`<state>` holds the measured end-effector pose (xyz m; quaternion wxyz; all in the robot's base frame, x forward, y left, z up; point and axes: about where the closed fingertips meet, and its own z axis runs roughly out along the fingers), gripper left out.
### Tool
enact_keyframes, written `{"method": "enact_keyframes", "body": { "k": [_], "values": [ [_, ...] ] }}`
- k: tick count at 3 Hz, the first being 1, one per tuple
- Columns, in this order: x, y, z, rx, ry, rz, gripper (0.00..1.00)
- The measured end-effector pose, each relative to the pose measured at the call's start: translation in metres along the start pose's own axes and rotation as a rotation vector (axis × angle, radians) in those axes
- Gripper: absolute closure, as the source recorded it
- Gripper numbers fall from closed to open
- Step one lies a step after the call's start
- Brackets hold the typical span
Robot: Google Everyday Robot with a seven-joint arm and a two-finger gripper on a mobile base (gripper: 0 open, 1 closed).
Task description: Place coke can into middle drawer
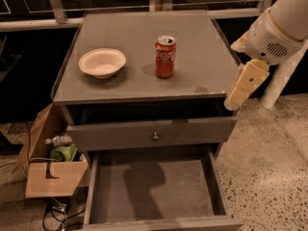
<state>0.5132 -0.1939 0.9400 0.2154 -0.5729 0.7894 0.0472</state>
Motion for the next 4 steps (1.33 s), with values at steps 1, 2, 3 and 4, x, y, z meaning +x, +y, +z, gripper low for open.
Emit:
{"method": "enact_keyframes", "body": {
  "k": [1, 2, 3, 4],
  "values": [
    [0.000, 0.000, 0.000, 0.000, 0.000, 0.000, 0.00],
    [-0.007, -0.016, 0.020, -0.007, -0.073, 0.040, 0.00],
    [-0.017, -0.049, 0.051, -0.004, -0.154, 0.111, 0.00],
    [-0.021, -0.071, 0.078, -0.007, -0.200, 0.162, 0.00]
  ]
}}
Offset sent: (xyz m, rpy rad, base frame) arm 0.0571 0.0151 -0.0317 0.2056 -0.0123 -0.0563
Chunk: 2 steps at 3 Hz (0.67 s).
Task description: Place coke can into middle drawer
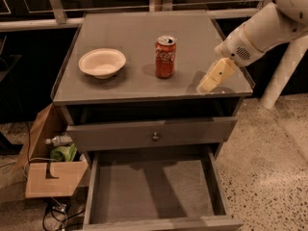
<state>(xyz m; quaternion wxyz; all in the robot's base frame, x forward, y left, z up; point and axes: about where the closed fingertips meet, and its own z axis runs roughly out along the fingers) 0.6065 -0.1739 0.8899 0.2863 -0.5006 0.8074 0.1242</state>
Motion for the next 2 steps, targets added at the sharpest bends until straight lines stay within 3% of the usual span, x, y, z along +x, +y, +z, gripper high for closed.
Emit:
{"method": "enact_keyframes", "body": {
  "k": [1, 2],
  "values": [
    [-0.0016, -0.0111, 0.0204, -0.014, -0.043, 0.047, 0.00],
    [-0.0013, -0.0113, 0.0215, -0.016, -0.044, 0.048, 0.00]
  ]
}}
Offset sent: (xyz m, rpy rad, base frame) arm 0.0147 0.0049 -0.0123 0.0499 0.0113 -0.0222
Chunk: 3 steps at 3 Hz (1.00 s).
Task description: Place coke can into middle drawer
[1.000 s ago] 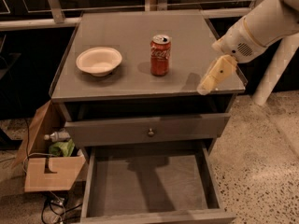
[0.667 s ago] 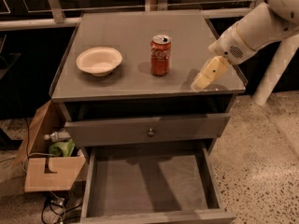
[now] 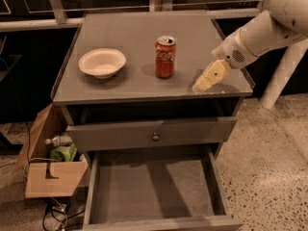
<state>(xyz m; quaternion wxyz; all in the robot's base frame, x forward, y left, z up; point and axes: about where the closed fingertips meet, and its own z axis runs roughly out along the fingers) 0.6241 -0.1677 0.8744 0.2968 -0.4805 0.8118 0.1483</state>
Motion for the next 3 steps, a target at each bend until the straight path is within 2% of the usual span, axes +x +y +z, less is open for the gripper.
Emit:
{"method": "enact_keyframes", "body": {
  "k": [1, 3],
  "values": [
    [0.000, 0.000, 0.005, -0.016, -0.042, 0.027, 0.00],
    [-0.045, 0.006, 0.046, -0.071, -0.169, 0.037, 0.00]
  ]
}}
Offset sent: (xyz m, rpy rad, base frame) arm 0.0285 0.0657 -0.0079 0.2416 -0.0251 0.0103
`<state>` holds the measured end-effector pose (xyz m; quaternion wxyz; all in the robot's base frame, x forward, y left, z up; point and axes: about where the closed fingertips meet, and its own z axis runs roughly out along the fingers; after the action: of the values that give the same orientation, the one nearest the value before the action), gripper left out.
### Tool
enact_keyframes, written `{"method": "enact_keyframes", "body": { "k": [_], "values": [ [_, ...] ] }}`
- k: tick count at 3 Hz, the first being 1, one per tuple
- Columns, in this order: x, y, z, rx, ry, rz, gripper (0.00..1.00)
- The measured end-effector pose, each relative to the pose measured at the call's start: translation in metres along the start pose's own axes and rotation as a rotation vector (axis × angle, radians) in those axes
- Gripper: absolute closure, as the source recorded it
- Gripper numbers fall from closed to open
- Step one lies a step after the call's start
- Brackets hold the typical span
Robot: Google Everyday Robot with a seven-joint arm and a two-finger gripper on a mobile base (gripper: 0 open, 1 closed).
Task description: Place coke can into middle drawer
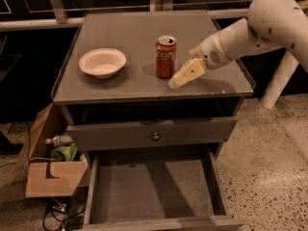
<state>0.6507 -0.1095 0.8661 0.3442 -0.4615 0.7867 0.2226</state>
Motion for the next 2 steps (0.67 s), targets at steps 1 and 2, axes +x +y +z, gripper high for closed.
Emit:
{"method": "enact_keyframes", "body": {
  "k": [1, 2],
  "values": [
    [-0.018, 0.000, 0.016, -0.018, -0.033, -0.016, 0.00],
    [-0.034, 0.000, 0.032, -0.035, -0.049, -0.035, 0.00]
  ]
}}
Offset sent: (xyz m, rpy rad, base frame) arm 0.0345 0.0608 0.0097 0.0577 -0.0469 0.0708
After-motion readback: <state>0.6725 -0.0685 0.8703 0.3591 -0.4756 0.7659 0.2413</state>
